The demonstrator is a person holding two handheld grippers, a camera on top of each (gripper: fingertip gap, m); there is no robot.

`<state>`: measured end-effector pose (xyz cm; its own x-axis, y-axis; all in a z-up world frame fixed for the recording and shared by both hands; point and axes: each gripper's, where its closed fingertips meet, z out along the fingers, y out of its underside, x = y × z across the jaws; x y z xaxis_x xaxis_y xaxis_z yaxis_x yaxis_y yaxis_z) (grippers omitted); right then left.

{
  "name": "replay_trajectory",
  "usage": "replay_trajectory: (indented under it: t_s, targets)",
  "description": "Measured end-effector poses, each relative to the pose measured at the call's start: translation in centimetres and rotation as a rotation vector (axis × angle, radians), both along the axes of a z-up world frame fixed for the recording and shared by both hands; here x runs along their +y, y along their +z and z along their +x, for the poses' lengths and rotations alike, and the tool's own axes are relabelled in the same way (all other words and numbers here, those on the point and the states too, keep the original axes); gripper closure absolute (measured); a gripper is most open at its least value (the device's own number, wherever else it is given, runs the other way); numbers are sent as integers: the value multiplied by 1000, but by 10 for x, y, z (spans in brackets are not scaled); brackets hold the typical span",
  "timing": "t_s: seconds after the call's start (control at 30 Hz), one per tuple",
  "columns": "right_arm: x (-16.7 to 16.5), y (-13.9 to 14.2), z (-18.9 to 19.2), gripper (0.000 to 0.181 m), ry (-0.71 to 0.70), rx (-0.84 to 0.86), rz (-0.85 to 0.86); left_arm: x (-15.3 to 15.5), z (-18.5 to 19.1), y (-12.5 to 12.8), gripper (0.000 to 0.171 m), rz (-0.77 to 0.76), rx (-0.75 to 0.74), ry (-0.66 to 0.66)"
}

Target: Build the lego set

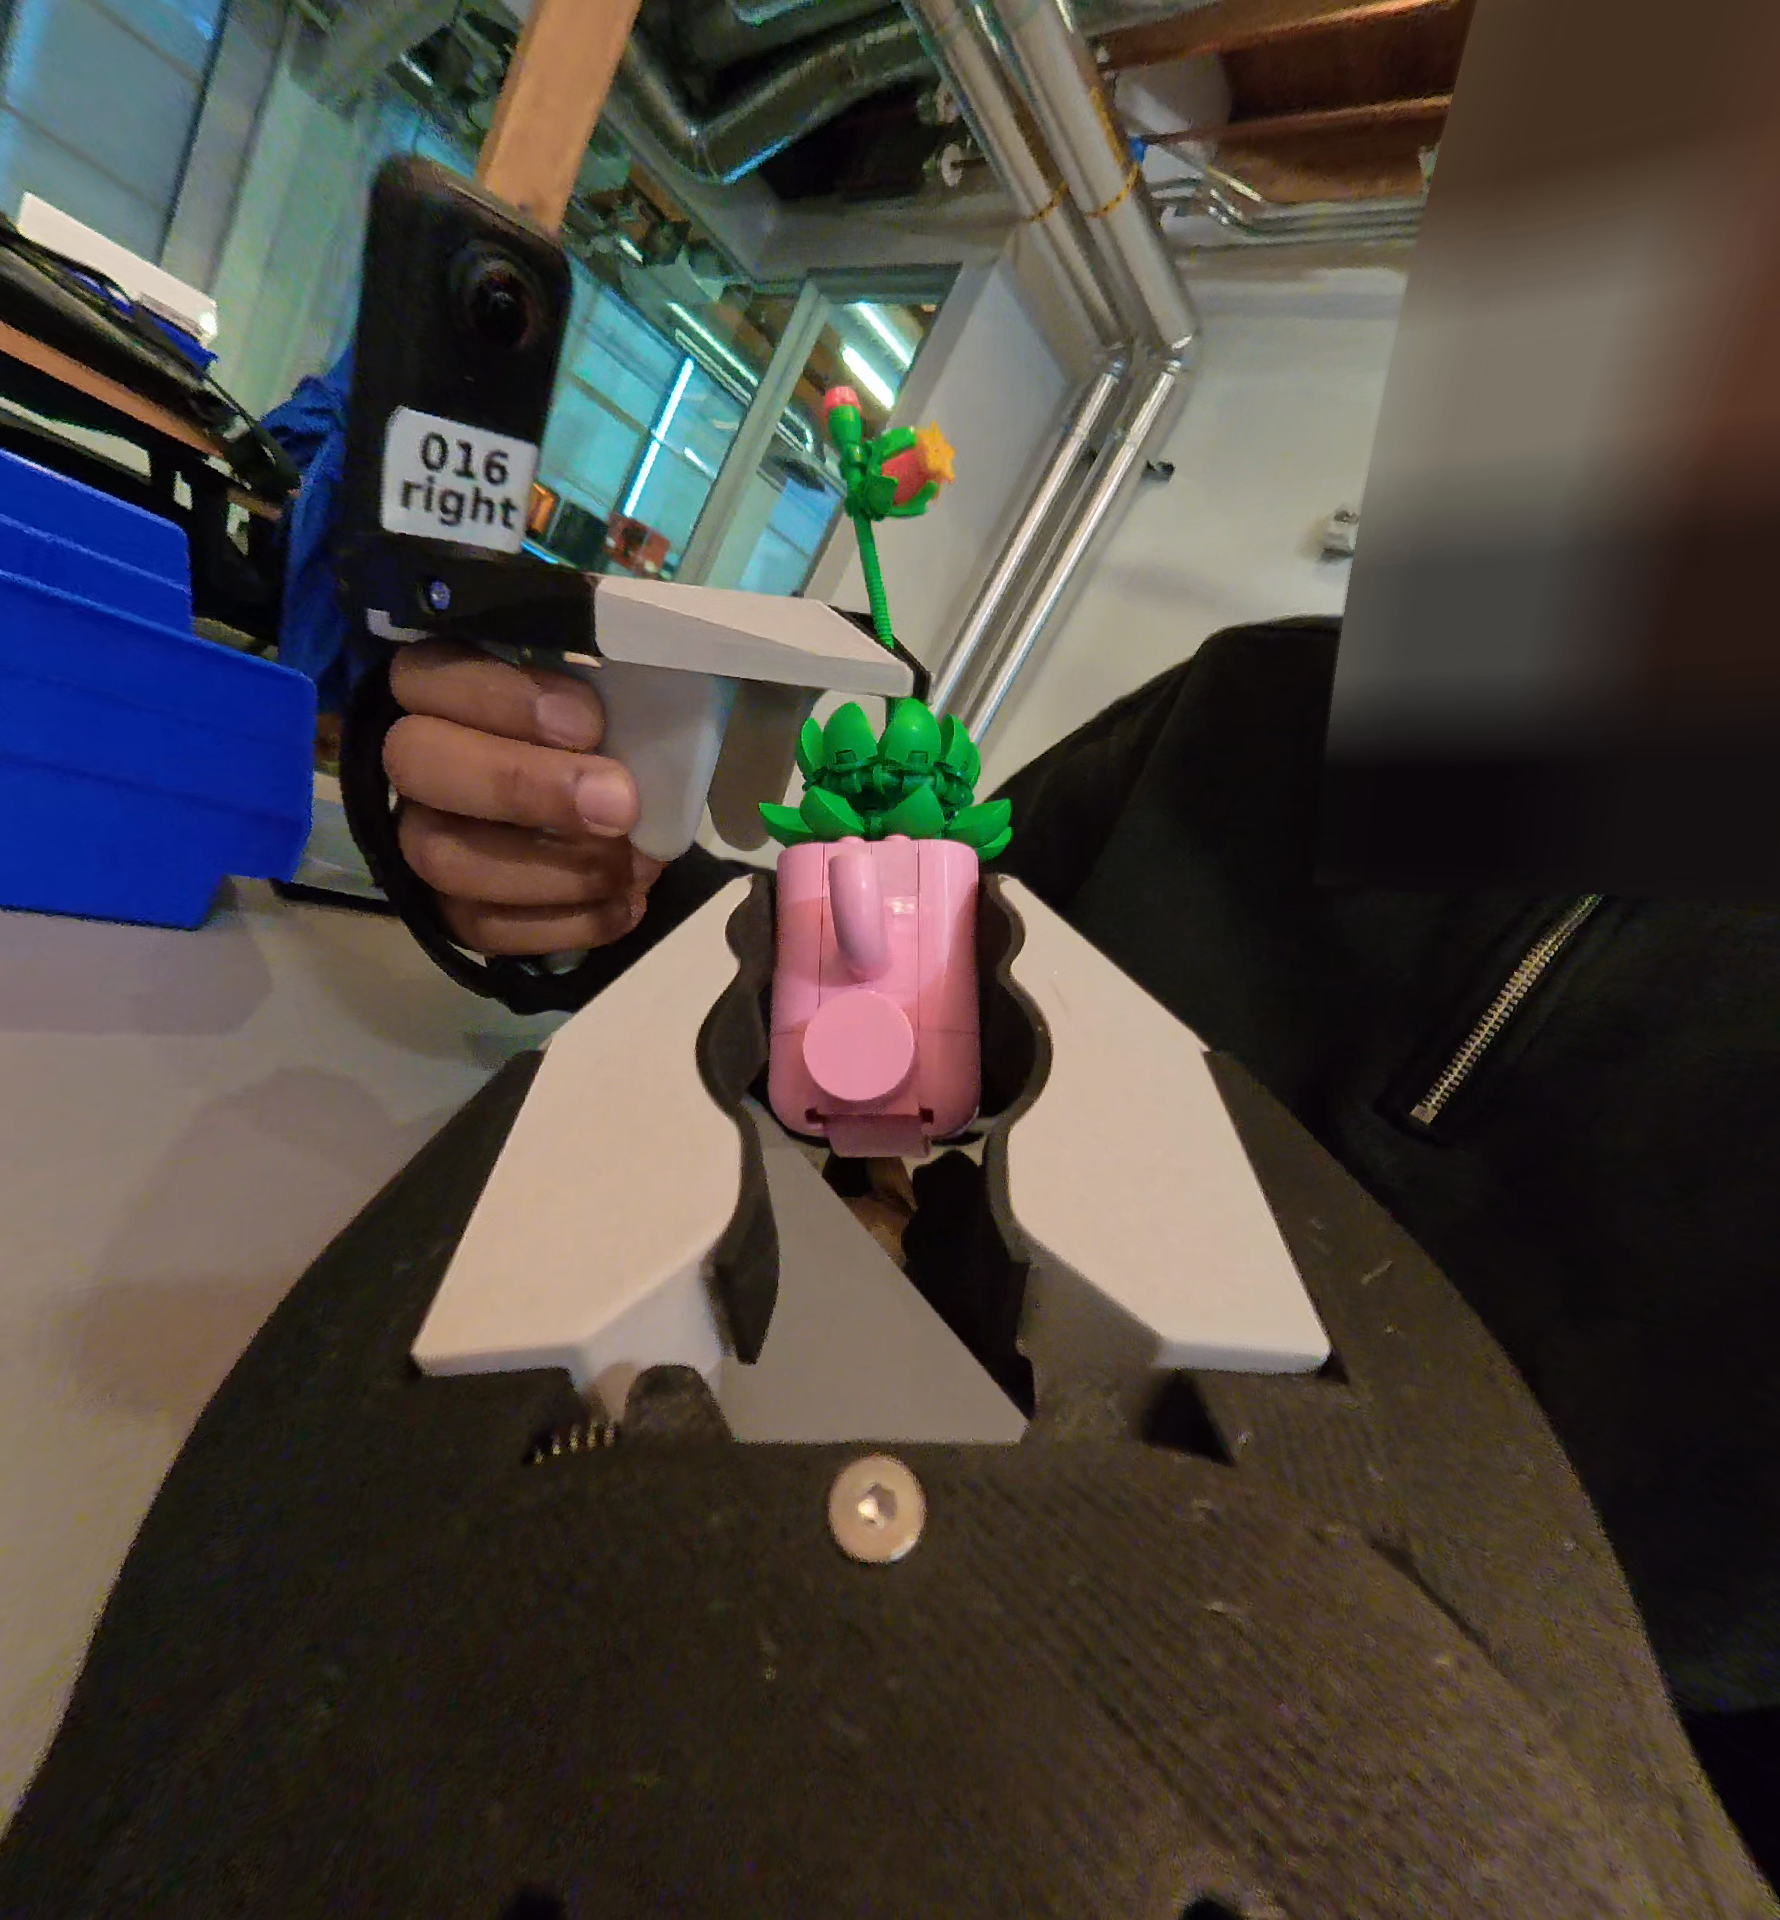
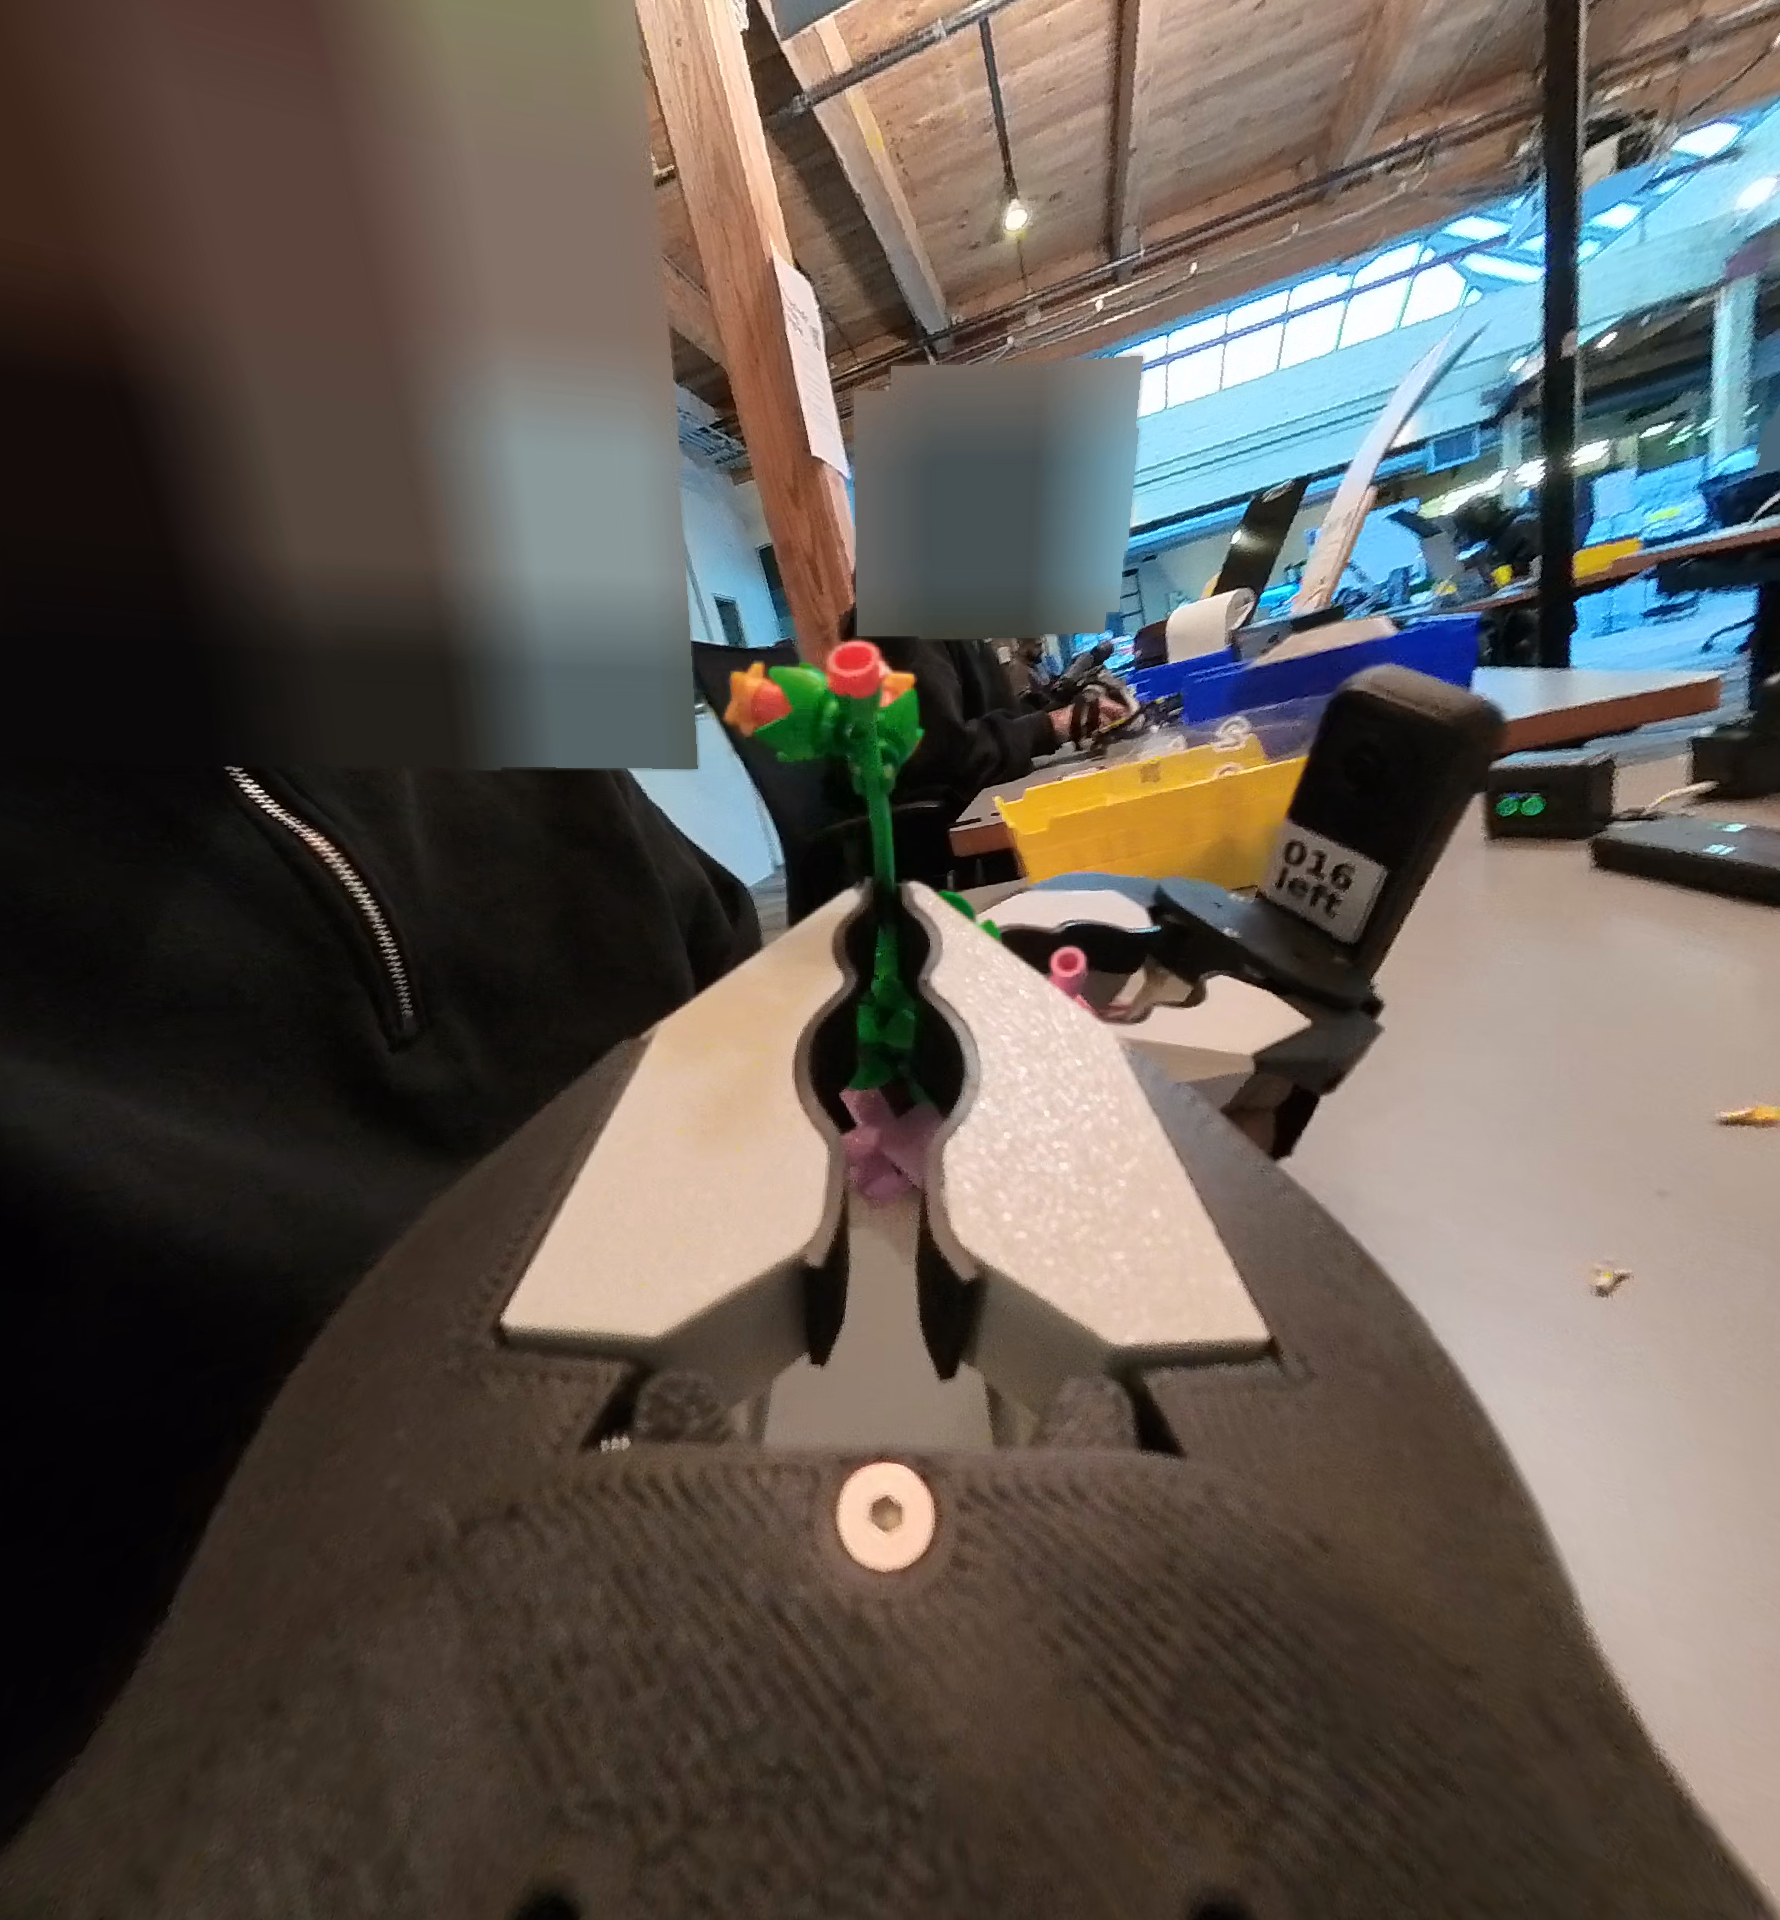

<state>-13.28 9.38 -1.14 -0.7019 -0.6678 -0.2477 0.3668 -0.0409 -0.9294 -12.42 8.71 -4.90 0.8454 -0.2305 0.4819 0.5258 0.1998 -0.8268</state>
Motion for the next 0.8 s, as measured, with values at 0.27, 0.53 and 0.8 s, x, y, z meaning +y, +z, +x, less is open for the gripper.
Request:
replay_trajectory:
  t_s: [0.27,0.53,0.8]
  targets:
    - [0,15,-3,181,-94,46,-69,-6,-7,8,135,101,-78,-17]
    - [-5,12,-3,181,-109,49,-67,-6,-8,14,135,152,-89,-16]
    - [-10,9,-8,181,-163,59,-80,-24,-23,27,136,284,-120,66]
